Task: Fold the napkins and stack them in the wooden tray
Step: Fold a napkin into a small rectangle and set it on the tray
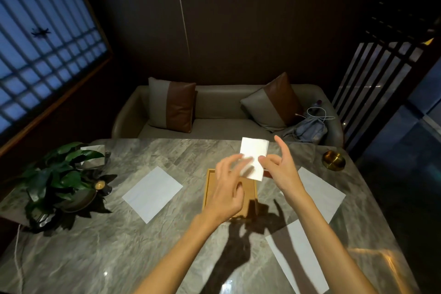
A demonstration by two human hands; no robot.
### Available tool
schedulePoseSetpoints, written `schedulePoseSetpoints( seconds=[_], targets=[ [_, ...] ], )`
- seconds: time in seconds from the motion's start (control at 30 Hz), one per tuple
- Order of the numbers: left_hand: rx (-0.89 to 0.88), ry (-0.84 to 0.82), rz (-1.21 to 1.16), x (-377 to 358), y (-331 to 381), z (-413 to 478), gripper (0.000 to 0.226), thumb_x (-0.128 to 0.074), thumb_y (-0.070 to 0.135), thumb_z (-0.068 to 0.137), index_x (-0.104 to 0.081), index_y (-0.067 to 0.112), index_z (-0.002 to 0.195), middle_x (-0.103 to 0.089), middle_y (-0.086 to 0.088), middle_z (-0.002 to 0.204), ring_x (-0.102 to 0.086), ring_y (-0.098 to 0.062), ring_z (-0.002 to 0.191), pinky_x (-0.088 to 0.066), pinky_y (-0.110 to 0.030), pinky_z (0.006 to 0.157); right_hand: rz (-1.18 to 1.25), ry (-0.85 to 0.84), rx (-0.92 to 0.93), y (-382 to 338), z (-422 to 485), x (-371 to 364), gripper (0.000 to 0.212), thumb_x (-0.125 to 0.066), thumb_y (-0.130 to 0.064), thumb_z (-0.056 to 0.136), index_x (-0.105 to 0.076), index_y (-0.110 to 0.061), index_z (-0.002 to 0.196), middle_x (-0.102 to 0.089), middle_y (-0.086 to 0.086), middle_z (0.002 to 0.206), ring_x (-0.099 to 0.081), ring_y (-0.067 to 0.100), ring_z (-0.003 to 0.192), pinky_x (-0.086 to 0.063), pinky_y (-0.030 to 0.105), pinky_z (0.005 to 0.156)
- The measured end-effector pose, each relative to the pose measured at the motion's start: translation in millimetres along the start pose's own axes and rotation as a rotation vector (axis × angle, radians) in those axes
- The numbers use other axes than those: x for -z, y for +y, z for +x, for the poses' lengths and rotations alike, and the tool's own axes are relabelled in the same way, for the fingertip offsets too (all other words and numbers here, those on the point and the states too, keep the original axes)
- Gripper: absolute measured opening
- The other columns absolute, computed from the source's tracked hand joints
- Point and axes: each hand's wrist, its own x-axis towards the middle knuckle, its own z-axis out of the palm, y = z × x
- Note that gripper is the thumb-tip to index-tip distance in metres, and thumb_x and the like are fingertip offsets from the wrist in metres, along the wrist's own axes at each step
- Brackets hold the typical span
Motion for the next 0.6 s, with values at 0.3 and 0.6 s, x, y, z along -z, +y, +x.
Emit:
schedulePoseSetpoints(
  seconds=[0.3,0.6],
  targets=[
    [0.737,0.056,-0.860,25.2,11.9,24.2,0.064,-0.069,0.041,0.093,-0.036,0.035,0.148,-0.078,0.013,0.095,-0.077,-0.010,0.089,-0.062,-0.027,0.071,-0.024,-0.106,0.143,3.1,0.4,5.3,0.079,-0.065,-0.011,0.095,-0.022,-0.045,0.152,-0.069,-0.011,0.064,-0.070,0.005,0.065,-0.059,0.020,0.065],
    [0.594,0.073,-0.521,16.4,8.9,18.5,0.027,-0.069,0.008,0.091,-0.067,0.025,0.112,-0.067,0.009,0.112,-0.062,0.004,0.084,-0.055,-0.025,0.074,-0.054,-0.020,0.173,12.0,-2.6,-4.3,0.022,-0.059,-0.010,0.099,-0.067,-0.025,0.113,-0.067,-0.012,0.114,-0.063,0.008,0.108,-0.054,0.014,0.078]
  ],
)
